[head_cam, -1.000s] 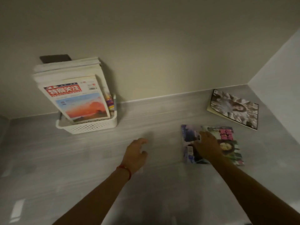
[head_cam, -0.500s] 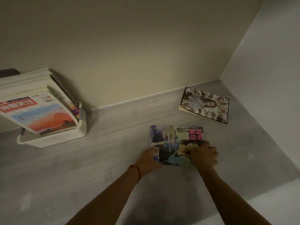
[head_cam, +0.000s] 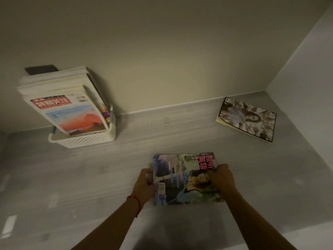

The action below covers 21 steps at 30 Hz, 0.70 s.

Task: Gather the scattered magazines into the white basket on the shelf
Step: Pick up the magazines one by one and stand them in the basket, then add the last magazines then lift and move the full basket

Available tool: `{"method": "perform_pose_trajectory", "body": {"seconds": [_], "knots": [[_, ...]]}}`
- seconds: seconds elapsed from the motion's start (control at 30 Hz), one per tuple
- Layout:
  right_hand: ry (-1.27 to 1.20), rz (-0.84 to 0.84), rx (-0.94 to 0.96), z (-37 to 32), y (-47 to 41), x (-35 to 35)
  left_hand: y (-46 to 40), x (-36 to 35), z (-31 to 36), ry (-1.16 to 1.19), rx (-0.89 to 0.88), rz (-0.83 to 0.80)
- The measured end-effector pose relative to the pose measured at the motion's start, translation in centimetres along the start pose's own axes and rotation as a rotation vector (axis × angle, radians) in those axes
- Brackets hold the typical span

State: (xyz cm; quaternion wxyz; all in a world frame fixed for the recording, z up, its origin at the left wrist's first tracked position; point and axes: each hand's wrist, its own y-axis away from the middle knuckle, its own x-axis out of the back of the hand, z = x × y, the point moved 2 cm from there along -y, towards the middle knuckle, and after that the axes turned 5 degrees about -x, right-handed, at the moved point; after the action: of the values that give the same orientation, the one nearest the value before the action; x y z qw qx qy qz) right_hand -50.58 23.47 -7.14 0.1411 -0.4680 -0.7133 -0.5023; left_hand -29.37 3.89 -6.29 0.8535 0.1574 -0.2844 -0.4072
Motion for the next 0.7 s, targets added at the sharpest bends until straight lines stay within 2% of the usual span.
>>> {"method": "perform_pose_trajectory", "body": {"seconds": [0.2,0.37,0.5,0.6,0.63,0.7], "knots": [[0.006,-0.013,0.101,-0.5,2.0,-4.2,0.9,5.8,-1.9,-0.234,-0.214,0.034],[-0.138,0.053,0.244,-2.5,5.3,-6.5,2.3,10.3,-4.1,-0.216,-0.325,0.151],[-0.383,-0.015,0.415,-6.0,8.9,-7.4,2.6,14.7,-5.8,-0.102,-0.228,0.242],[-0.446,-0.059,0.603,-11.4,12.0,-6.9,2.9,18.6,-6.0,-0.007,-0.175,0.402],[-0.417,-0.115,0.690,-13.4,13.2,-6.8,3.0,19.7,-5.6,-0.028,-0.199,0.473],[-0.329,-0.246,0.825,-17.5,16.0,-7.1,2.8,21.6,-3.8,-0.189,-0.390,0.557]]}}
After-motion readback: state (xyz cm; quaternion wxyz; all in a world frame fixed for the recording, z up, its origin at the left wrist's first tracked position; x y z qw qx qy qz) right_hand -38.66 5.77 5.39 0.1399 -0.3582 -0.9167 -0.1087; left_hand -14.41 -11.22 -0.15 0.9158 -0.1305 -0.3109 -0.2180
